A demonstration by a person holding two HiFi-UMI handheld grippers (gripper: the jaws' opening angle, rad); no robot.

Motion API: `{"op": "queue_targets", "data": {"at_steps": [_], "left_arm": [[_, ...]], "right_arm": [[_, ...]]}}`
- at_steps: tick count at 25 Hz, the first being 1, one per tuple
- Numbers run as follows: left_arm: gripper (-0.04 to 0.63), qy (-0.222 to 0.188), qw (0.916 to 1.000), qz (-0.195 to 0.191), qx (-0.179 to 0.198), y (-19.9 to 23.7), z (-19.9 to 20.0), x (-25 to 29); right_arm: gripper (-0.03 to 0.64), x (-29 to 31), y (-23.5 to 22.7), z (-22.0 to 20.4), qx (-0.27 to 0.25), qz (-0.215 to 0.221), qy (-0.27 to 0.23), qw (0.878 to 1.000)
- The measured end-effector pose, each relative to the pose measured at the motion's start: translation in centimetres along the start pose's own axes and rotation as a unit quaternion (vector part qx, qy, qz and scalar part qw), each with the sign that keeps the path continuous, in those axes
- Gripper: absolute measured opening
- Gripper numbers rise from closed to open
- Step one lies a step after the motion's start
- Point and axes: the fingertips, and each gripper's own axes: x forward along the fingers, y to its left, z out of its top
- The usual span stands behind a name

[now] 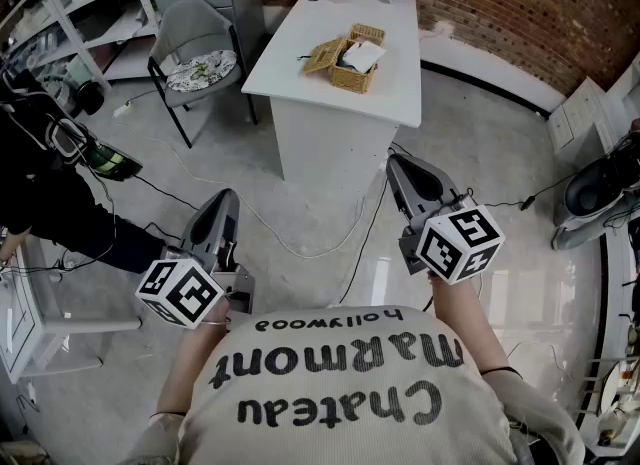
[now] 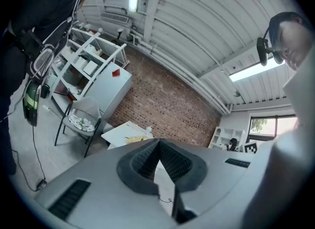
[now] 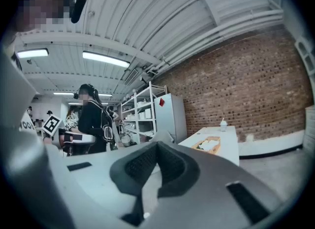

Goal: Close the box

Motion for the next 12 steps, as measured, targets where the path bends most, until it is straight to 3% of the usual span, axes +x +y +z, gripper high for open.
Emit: {"op": "queue_targets", "data": {"at_steps": [8,12], "left_arm": [[0.002,0.014,0.9999,-0.002,-0.002,2.6,1.4,-1.1],[0.002,0.022,0.9997,-0.008,0.003,4.4,1.8,-1.6]], "right_arm": [[0.002,2.2,2.4,-0.6,0.012,-0.011,-0.002,1.0],[0.002,2.8,3.2,-1.0,0.052,-0.022,-0.017,0.998]]}}
